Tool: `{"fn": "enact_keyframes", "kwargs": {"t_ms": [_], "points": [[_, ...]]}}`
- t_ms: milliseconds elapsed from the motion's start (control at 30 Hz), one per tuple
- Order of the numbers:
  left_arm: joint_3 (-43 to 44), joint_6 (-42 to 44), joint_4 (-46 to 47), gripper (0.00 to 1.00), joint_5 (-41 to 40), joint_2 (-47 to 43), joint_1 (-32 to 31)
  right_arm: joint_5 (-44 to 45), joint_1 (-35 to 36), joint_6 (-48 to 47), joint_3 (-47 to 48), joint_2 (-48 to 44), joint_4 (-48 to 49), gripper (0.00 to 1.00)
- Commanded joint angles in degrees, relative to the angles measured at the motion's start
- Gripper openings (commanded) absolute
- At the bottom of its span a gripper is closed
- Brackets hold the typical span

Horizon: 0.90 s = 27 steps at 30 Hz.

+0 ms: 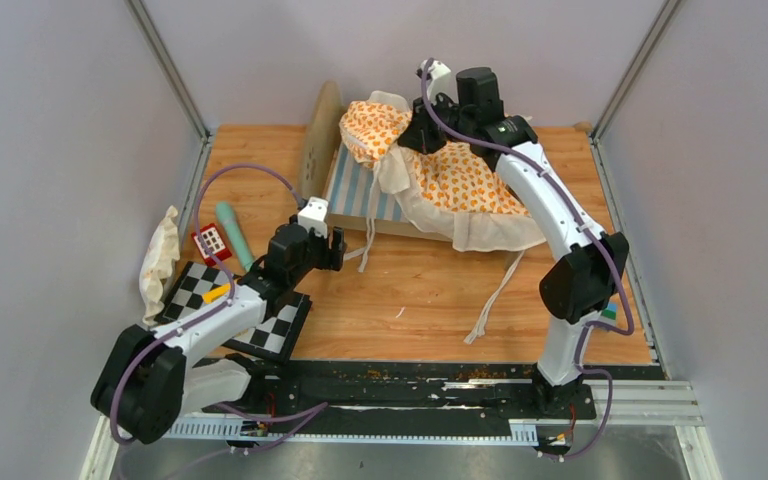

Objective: Set up the pet bed
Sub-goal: Cross the ropes on the bed frame.

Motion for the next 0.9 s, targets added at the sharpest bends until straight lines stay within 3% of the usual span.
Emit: {"fn": "enact_keyframes", "kwargs": {"t_ms": [0,200,367,533,867], "points": [[3.8,1.9,5.6,0.76,5.8,3.7,0.0,-3.6,-2.0,3.2,-1.1,-2.8,4.6,0.0],[6.0,2.1,8.3,0.75,13.5,10.2,-1.2,-4.9,-3.0,3.4,-1.6,-2.9,4.8,0.0],[5.3,3.2,11.9,0.73,13.0,10.1,-3.3,-5.9,-3.2,3.9,-2.3,-3.0,5.3,0.0],[5.7,4.2,15.2,0.65,12.8,10.1,-4.0,-6.9,-3.2,4.7,-2.6,-2.8,6.2,0.0],[9.5,9.9,15.8,0.59,16.3,11.9,-4.1,-7.8,-3.2,4.7,-2.6,-2.6,5.9,0.0]]}}
